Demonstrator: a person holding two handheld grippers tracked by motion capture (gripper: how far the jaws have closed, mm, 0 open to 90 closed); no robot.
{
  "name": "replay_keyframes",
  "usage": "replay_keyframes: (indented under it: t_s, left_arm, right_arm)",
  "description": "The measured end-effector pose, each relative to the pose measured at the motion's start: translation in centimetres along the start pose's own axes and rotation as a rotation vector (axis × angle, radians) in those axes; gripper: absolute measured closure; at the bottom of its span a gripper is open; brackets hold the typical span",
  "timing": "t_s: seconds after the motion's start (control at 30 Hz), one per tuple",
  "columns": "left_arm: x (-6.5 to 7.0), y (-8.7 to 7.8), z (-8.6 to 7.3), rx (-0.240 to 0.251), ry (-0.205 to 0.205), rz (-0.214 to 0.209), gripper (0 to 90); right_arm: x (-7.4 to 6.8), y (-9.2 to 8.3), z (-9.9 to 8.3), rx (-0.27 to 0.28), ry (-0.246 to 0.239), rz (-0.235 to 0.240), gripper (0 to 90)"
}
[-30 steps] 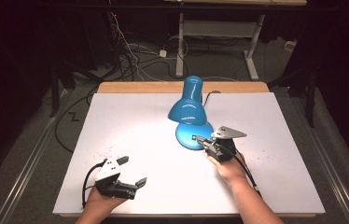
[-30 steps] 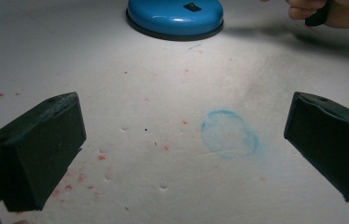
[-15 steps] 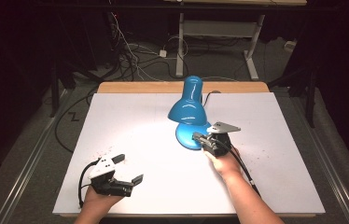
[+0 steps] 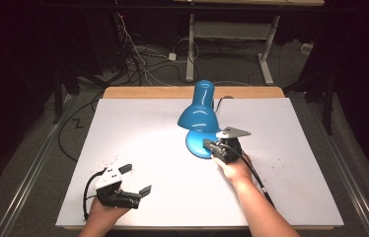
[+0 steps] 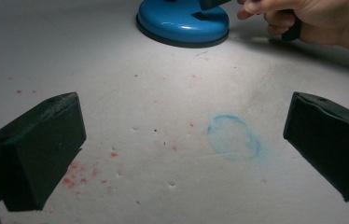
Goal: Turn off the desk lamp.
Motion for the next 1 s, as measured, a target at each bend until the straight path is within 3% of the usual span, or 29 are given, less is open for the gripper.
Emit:
replay_keyframes:
  t_s: [0.6, 1.0]
  left_arm:
    - [0.26, 0.35, -0.02, -0.021, 0.017, -0.008, 0.0]
    - [0.41, 0.61, -0.08, -0.034, 0.03, -0.009, 0.0]
  right_arm:
    - [0.69, 0.43, -0.34, -0.022, 0.042, 0.017, 90.0]
    - [0.79, 0.46, -0.34, -0.022, 0.03, 0.024, 90.0]
Point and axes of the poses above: each handheld gripper's, and its own axes: y roughly forward along the jaws, z roughly out of its top, x roughly to its right, the point moved 1 cm from there along y, roughly forward along the jaws
